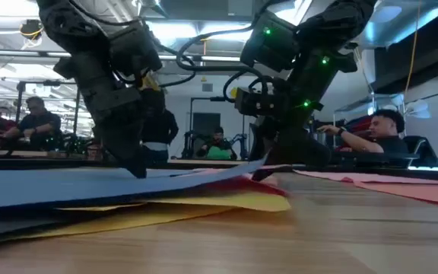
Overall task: Organize paper
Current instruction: Put the orange paper to the bottom right of the table
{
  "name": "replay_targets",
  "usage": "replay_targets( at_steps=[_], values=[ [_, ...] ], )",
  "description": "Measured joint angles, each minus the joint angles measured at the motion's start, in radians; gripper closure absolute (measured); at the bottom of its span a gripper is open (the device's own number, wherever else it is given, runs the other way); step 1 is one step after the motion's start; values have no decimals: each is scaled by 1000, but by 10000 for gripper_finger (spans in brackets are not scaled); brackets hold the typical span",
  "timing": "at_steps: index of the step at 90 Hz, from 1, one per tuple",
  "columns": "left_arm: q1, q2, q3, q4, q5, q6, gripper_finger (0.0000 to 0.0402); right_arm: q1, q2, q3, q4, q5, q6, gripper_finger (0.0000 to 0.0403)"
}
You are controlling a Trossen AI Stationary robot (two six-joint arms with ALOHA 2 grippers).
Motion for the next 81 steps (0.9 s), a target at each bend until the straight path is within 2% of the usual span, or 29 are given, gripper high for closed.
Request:
replay_targets(
  at_steps=[15,35,56,66,81],
  values=[
    [0,-25,46,-88,2,32,396,0,0,0,-1,0,0,281],
    [-12,-69,94,-259,-67,77,396,0,0,0,-5,0,1,281],
    [-34,-75,99,-217,-34,96,395,0,0,0,-6,0,1,281],
    [-31,-71,99,-188,-38,107,377,0,0,0,-6,0,1,281],
    [-31,-41,99,-175,-30,84,329,0,0,0,-6,-1,1,281]
  ],
)
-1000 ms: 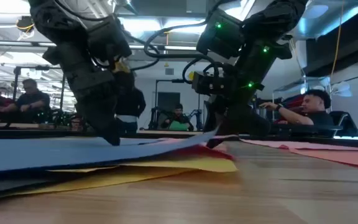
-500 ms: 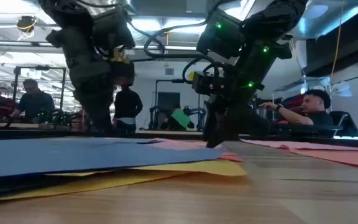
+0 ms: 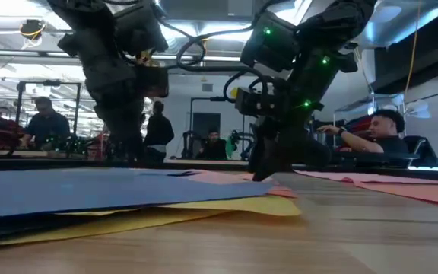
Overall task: Organize paper
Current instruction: Put the orange paper to the bottom right of the table
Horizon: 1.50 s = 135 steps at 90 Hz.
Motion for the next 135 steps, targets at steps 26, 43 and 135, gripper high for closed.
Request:
replay_targets(
  at_steps=[26,43,135],
  values=[
    [0,84,0,42,30,-48,270,0,0,0,0,0,0,281],
    [1,101,3,54,27,-64,271,0,0,0,0,0,0,281],
    [-3,27,-1,-38,52,-59,385,0,0,0,0,0,0,281]
  ],
)
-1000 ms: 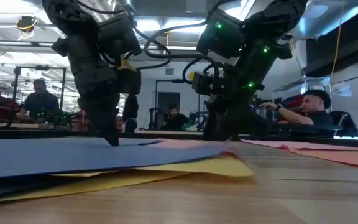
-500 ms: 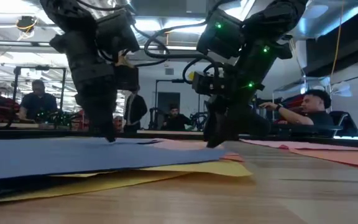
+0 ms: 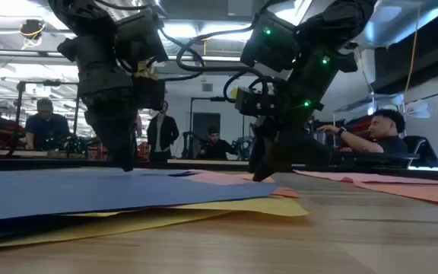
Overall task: Organize paper
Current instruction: Put the orange paper to the bottom right of the table
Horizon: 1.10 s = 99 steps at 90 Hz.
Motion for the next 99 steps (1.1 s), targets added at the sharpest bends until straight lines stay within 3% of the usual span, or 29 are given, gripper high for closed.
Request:
replay_targets(
  at_steps=[56,99],
  values=[
    [18,2,0,54,-22,-42,245,0,0,0,0,0,0,281],
    [47,78,5,109,-31,0,233,0,1,0,6,0,0,281]
  ],
)
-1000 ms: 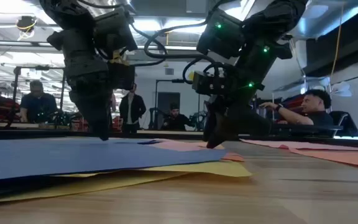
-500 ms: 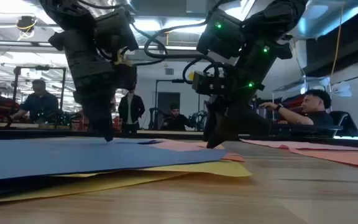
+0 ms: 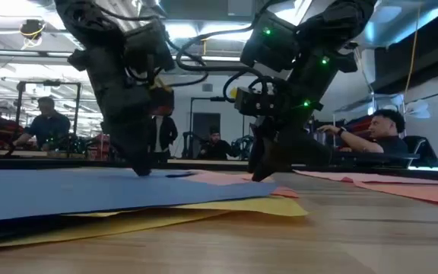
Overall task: Organize paper
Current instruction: Put the orange paper to the bottom right of the table
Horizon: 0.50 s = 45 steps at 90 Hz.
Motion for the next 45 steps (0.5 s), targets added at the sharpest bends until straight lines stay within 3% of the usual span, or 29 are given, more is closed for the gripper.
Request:
replay_targets(
  at_steps=[27,45],
  values=[
    [0,16,4,42,4,5,238,0,0,0,1,0,0,281],
    [0,16,5,4,-26,-5,303,0,0,0,1,0,0,281]
  ],
)
